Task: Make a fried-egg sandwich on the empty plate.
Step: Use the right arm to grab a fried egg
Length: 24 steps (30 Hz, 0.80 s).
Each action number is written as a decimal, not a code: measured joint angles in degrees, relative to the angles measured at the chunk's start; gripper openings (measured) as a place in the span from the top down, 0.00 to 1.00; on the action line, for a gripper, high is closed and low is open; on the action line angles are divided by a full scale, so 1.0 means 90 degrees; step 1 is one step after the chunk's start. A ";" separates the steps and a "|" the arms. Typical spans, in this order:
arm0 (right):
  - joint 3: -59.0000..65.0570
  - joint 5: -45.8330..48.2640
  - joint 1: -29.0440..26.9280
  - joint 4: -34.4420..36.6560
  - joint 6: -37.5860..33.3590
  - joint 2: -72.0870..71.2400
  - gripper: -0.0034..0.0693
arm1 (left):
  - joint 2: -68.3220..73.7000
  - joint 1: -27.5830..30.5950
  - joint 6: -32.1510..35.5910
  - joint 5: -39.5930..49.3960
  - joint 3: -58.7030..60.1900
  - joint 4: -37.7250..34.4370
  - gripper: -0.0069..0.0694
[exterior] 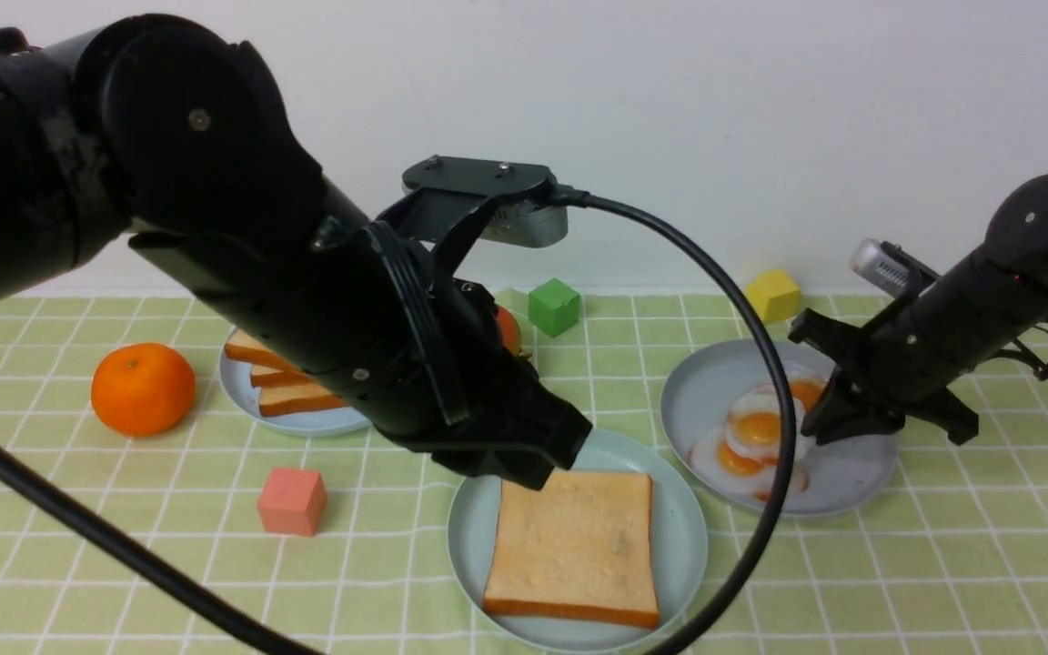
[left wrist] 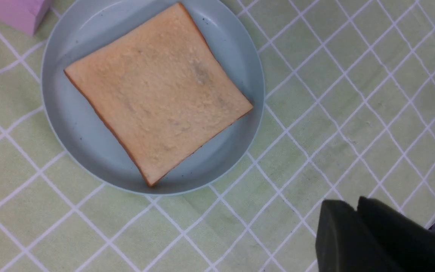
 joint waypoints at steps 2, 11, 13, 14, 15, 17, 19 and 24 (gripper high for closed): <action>0.0000 0.0022 0.0000 -0.0022 -0.0112 -0.0024 0.88 | 0.0000 0.0000 0.0000 -0.0001 0.0000 0.0000 0.81; 0.0007 -0.0058 0.0022 -0.0043 -0.0688 -0.0069 0.89 | 0.0000 0.0000 0.0000 -0.0001 0.0000 0.0000 0.81; 0.0007 -0.0095 0.0060 0.0007 -0.1005 -0.0047 0.89 | 0.0000 0.0000 0.0000 -0.0001 0.0000 0.0000 0.81; 0.0007 -0.0103 0.0077 0.0030 -0.1151 -0.0023 0.89 | 0.0000 0.0000 0.0000 -0.0001 0.0000 0.0000 0.81; 0.0007 -0.0103 0.0086 0.0030 -0.1151 -0.0016 0.89 | 0.0000 0.0000 0.0000 -0.0001 0.0000 0.0000 0.81; 0.0007 -0.0103 0.0140 0.0080 -0.1280 0.0065 0.89 | 0.0000 0.0000 0.0000 -0.0001 0.0000 0.0000 0.81; 0.0007 -0.0076 0.0160 0.0094 -0.1213 0.0123 0.89 | 0.0000 0.0000 0.0000 -0.0001 0.0000 0.0000 0.81; 0.0007 0.0075 0.0160 0.0095 -0.0943 0.0146 0.79 | 0.0000 0.0000 0.0000 -0.0001 0.0000 0.0000 0.81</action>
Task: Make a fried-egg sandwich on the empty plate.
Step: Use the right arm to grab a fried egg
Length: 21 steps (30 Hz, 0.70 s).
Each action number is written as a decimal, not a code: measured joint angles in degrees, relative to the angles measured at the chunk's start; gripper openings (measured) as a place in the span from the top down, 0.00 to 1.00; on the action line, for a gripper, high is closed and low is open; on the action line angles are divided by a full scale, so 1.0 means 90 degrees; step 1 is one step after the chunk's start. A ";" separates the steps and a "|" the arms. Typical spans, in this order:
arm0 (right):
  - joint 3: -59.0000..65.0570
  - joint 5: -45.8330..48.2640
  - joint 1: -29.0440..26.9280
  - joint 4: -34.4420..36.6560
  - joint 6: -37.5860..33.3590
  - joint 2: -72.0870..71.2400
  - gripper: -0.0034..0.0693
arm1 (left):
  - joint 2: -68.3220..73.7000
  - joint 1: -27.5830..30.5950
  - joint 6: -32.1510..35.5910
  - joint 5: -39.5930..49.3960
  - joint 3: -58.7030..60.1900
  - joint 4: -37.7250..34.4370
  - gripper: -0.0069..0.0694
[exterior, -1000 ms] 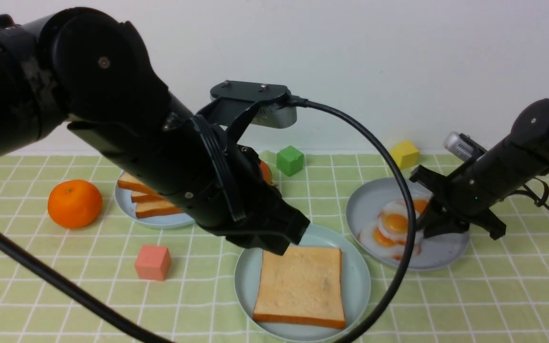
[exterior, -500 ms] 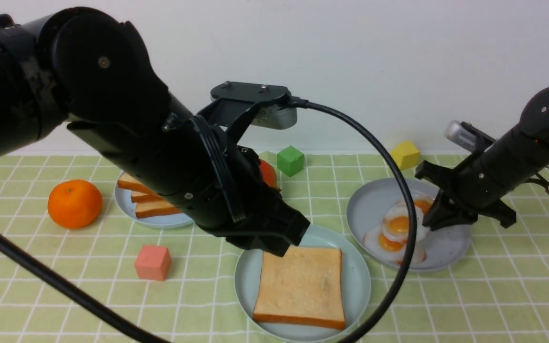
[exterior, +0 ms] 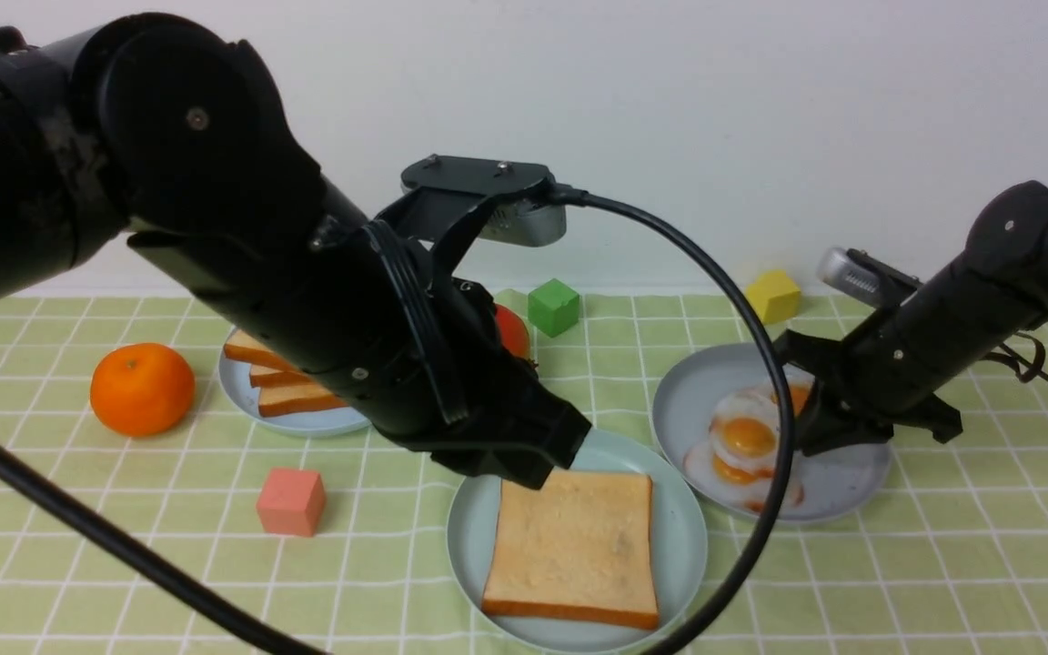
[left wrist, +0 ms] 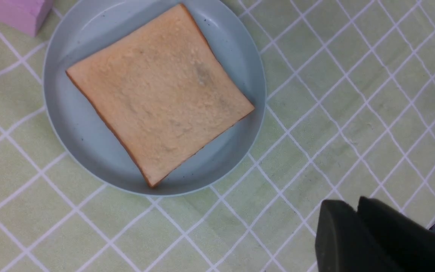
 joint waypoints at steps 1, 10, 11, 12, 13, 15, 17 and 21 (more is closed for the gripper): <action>0.0000 0.0049 0.0006 0.0000 0.0023 0.0000 0.74 | 0.0000 0.0000 0.0000 0.0000 0.0000 0.0000 0.81; 0.0000 0.0139 -0.0007 0.0554 0.0458 0.0008 0.35 | 0.0000 0.0000 0.0000 0.0000 0.0000 0.0000 0.80; 0.0000 0.0139 -0.0007 0.0624 0.0476 0.0035 0.33 | 0.0000 0.0000 0.0000 0.0000 0.0000 0.0000 0.80; 0.0000 0.0126 -0.0007 0.0703 0.0490 0.0068 0.32 | 0.0000 0.0000 0.0000 0.0000 0.0000 0.0000 0.80; 0.0000 0.0111 -0.0007 0.0759 0.0495 0.0116 0.32 | 0.0000 0.0000 0.0000 0.0000 0.0000 0.0000 0.80; 0.0000 0.0094 -0.0007 0.0813 0.0497 0.0167 0.33 | 0.0000 0.0000 0.0000 0.0000 0.0000 0.0000 0.80; 0.0000 0.0089 -0.0012 0.0857 0.0502 0.0196 0.36 | 0.0000 0.0000 0.0000 0.0007 0.0000 0.0000 0.80; 0.0000 0.0089 -0.0019 0.0819 0.0502 0.0218 0.56 | 0.0000 0.0000 0.0000 0.0007 0.0000 0.0000 0.79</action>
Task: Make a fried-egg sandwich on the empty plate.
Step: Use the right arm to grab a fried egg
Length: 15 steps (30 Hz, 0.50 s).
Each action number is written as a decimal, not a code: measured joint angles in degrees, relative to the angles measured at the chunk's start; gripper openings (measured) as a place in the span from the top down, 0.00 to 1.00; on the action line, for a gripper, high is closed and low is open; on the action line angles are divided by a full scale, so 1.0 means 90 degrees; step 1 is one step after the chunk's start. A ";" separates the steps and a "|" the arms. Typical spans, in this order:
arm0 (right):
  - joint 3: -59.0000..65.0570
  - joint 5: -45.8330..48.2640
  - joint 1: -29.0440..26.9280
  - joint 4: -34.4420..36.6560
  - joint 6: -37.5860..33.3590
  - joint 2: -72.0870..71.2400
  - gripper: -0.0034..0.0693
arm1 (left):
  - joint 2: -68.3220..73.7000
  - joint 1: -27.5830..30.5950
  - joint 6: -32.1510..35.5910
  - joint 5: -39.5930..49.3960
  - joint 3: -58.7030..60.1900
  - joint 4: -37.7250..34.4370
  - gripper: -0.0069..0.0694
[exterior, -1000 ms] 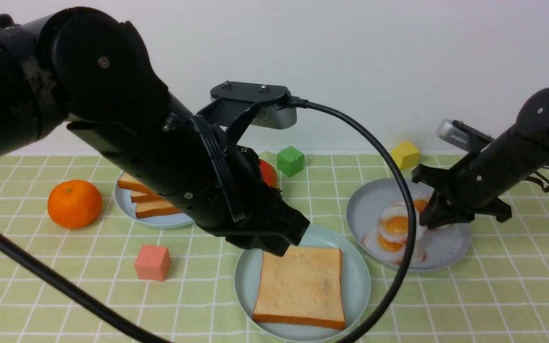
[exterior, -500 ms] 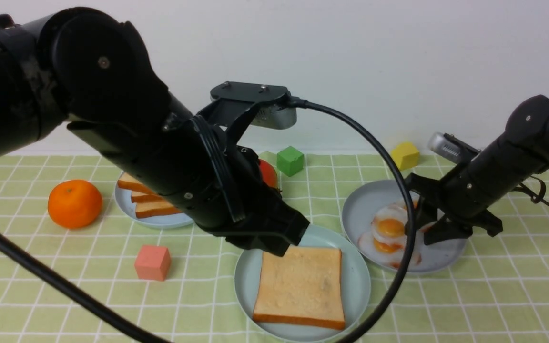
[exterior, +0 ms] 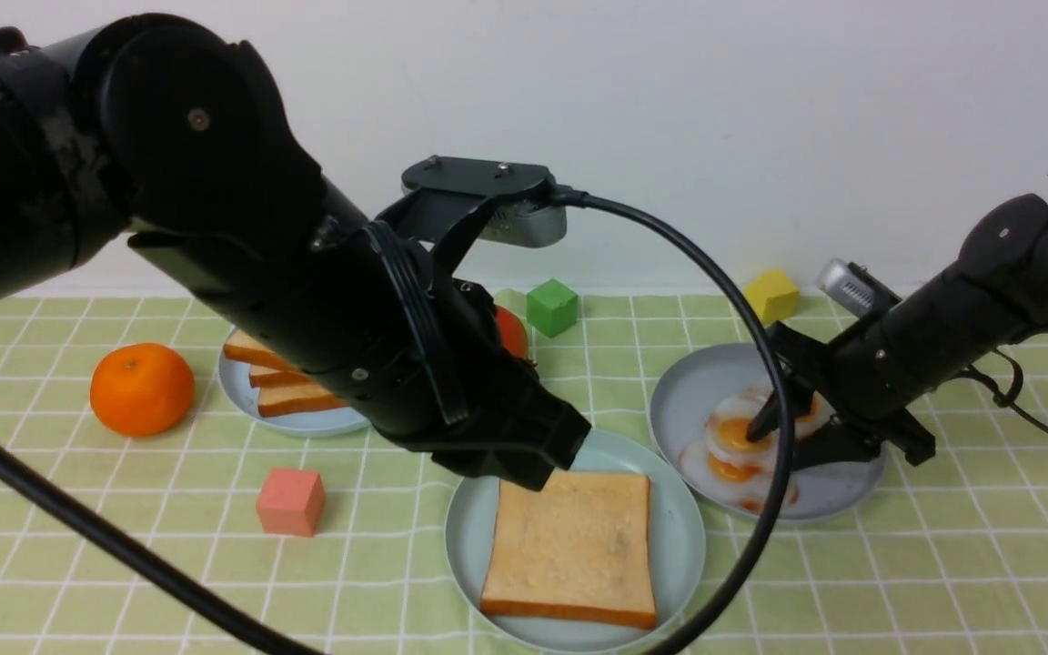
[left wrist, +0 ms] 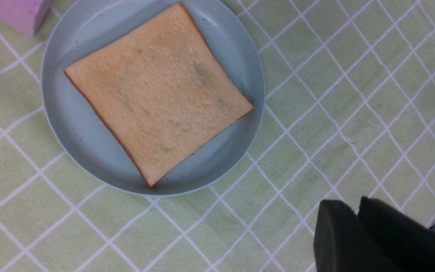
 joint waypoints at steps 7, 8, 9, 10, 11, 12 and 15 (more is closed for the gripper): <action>-0.0006 -0.0041 -0.0061 -0.0094 0.0021 0.0000 0.78 | 0.0000 0.0000 0.0000 0.0000 0.0000 0.0000 0.79; -0.0006 -0.0032 -0.0066 -0.0093 0.0021 0.0000 0.78 | 0.0000 0.0000 0.0000 0.0000 0.0000 0.0000 0.79; -0.0006 -0.0023 -0.0089 -0.0080 0.0021 0.0000 0.78 | 0.0000 0.0000 0.0000 0.0000 0.0000 0.0006 0.79; -0.0006 0.0000 -0.0109 -0.0066 0.0021 0.0000 0.78 | 0.0000 0.0000 0.0000 0.0000 0.0000 0.0006 0.79; -0.0006 0.0032 -0.0133 -0.0059 0.0021 0.0000 0.78 | 0.0000 0.0000 0.0000 0.0000 0.0000 0.0022 0.79; -0.0006 0.0053 -0.0140 -0.0059 0.0015 -0.0007 0.78 | 0.0000 0.0000 0.0000 0.0007 0.0000 0.0037 0.79; -0.0006 0.0115 -0.0210 -0.0116 -0.0136 -0.0113 0.78 | 0.0000 0.0000 -0.0065 0.0012 0.0000 0.0152 0.78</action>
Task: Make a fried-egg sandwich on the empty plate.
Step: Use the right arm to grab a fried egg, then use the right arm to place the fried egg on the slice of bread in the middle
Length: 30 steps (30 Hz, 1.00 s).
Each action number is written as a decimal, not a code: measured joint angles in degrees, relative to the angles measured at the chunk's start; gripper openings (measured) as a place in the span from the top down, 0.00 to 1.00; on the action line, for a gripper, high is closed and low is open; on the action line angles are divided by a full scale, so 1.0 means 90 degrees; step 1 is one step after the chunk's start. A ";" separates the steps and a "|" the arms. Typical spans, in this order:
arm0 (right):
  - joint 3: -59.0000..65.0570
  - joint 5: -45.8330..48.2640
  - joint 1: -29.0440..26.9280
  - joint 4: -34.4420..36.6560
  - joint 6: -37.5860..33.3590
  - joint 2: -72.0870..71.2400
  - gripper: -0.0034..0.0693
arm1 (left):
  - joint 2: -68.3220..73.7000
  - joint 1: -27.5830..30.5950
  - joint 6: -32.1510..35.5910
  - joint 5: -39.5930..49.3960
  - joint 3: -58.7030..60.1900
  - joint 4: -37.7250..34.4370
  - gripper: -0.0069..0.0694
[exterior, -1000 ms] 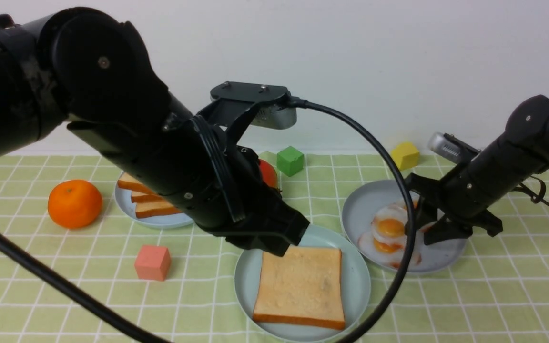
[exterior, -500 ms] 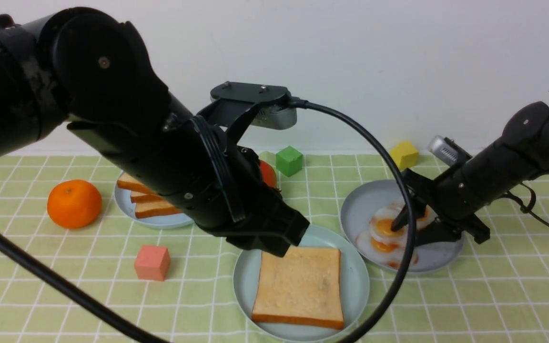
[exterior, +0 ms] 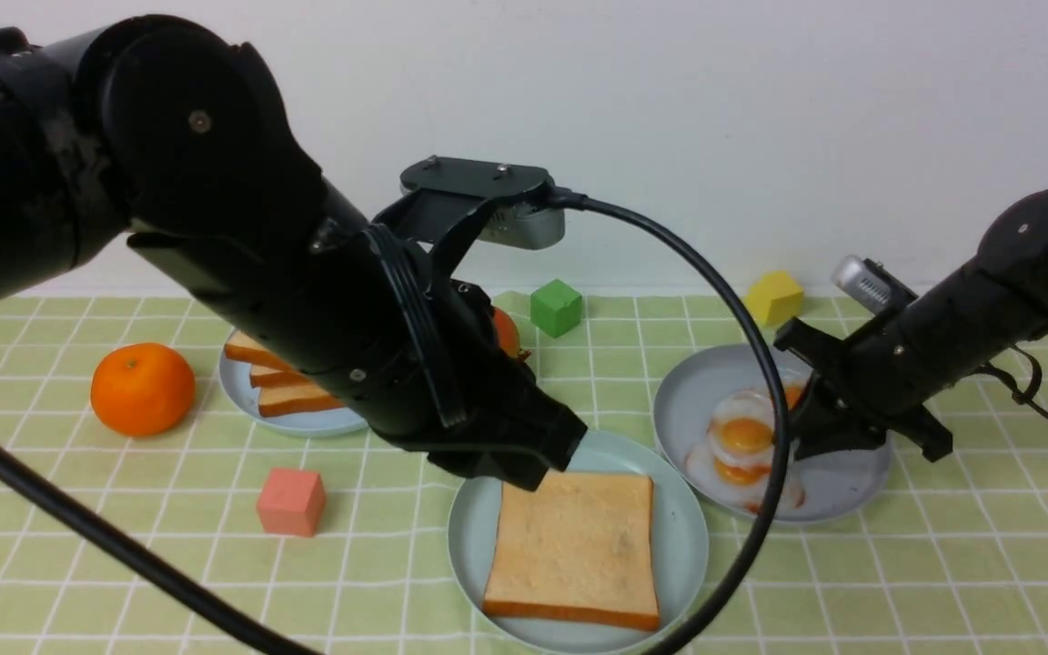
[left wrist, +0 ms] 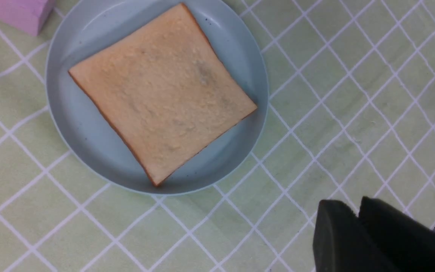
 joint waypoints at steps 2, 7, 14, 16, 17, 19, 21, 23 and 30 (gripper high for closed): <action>0.0011 0.0049 -0.0058 -0.0147 -0.0243 -0.0232 0.83 | -0.0044 0.0000 -0.0197 0.0008 0.0000 0.0205 0.78; 0.0011 0.0152 -0.0073 -0.0307 -0.0785 -0.1051 0.88 | -0.0605 0.0000 -0.1139 0.0075 0.0000 0.1194 0.78; 0.0061 0.0573 0.0590 -0.0234 -0.1494 -0.2102 0.88 | -0.1561 0.0000 -0.2177 0.0561 0.0118 0.2394 0.78; 0.0178 0.0653 0.1048 0.0047 -0.1731 -0.2263 0.88 | -0.1873 0.0000 -0.2367 0.0582 0.0444 0.2523 0.78; 0.0250 0.0653 0.1248 0.0201 -0.1856 -0.2277 0.88 | -0.2008 0.0000 -0.2438 0.0582 0.0677 0.2554 0.78; 0.0435 0.0594 0.1592 0.0549 -0.2071 -0.2267 0.88 | -0.2228 0.0000 -0.2583 0.0577 0.1020 0.2595 0.78; 0.0659 0.0449 0.1887 0.0911 -0.2314 -0.2203 0.88 | -0.2438 0.0000 -0.2749 0.0512 0.1430 0.2647 0.78; 0.0862 0.0256 0.2071 0.1296 -0.2586 -0.2071 0.88 | -0.2592 0.0000 -0.2887 0.0438 0.1725 0.2684 0.78; 0.1057 -0.0221 0.2276 0.2467 -0.3236 -0.1240 0.88 | -0.2755 0.0000 -0.3078 0.0205 0.2101 0.2692 0.77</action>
